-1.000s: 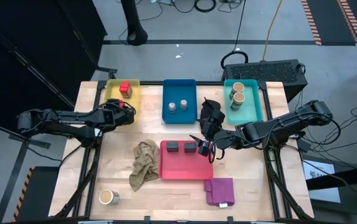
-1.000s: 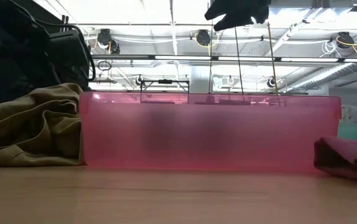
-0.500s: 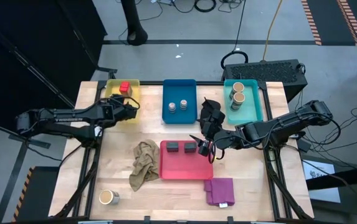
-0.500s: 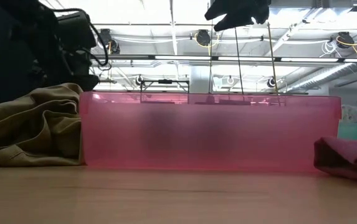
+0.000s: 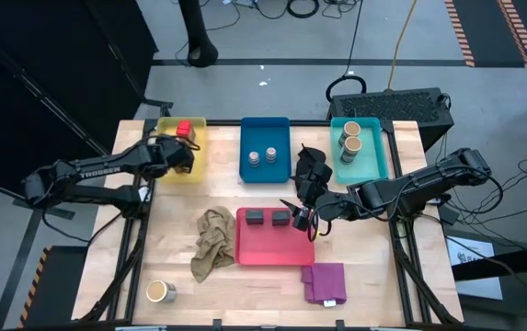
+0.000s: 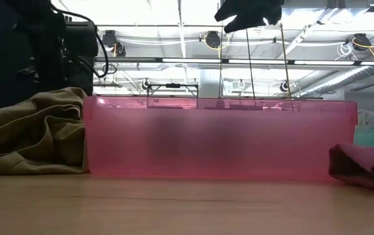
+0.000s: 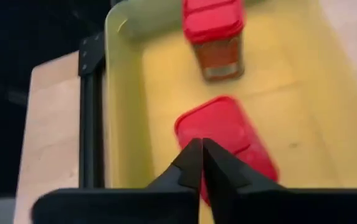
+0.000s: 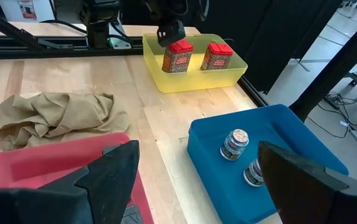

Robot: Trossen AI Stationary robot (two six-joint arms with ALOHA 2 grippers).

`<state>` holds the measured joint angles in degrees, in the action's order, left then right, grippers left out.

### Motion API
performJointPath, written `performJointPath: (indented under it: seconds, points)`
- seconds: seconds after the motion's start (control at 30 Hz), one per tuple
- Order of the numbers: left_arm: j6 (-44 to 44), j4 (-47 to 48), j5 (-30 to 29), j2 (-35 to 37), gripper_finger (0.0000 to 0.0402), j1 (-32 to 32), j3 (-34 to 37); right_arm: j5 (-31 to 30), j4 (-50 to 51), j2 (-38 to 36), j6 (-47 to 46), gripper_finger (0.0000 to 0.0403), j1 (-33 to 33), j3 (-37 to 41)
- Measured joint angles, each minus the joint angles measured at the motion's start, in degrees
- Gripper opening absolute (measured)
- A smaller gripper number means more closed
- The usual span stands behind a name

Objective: Sort spices by type
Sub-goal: Put the red seasoning can into the yellow bin

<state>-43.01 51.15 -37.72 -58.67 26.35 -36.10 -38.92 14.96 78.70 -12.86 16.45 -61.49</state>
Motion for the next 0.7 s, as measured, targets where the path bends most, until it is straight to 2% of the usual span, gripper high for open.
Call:
performJointPath:
  seconds: [0.03, 0.23, 0.37, 0.7]
  points:
    - [1.07, -1.15, -0.15, 0.0, 0.0012, -0.02, 0.0, 0.0, 0.0, 0.0, 0.01, 0.0308, 0.0, 0.0]
    - [4.42, -4.65, -1.2, 0.0, 0.0017, -0.06, 0.0, 0.0, 0.0, 0.0, 0.44, 0.0308, -0.02, 0.0]
    - [4.38, -4.57, -1.35, -0.02, 0.0006, -0.06, 0.0, 0.0, 0.0, 0.0, 0.45, 0.0308, -0.02, 0.0]
    - [1.37, -4.34, 0.44, -2.26, 0.0005, -0.06, 0.0, 0.0, 0.2, 0.0, 0.45, 0.0308, -0.02, 0.0]
